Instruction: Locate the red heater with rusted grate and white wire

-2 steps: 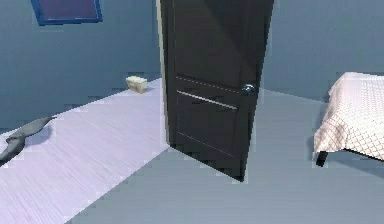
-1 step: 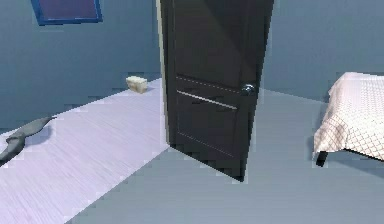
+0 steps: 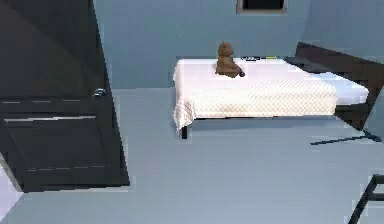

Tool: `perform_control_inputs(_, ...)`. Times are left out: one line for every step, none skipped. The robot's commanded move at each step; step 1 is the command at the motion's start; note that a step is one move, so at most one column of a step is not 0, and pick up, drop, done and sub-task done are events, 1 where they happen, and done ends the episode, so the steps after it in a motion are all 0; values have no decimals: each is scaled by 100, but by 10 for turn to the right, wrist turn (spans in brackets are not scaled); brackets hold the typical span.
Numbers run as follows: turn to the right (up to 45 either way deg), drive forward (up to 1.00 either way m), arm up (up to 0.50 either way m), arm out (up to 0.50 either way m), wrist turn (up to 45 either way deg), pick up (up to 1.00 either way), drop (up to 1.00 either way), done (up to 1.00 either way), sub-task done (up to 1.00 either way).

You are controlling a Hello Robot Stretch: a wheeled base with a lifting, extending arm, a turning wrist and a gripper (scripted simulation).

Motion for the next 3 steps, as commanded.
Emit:
perform_control_inputs(-360, 0, 0, 0, 0, 0, 0, 0, 0)
perform_control_inputs(0, 35, 0, 0, 0, 0, 0, 0, 0)
perform_control_inputs(-60, 0, 0, 0, 0, 0, 0, 0, 0)
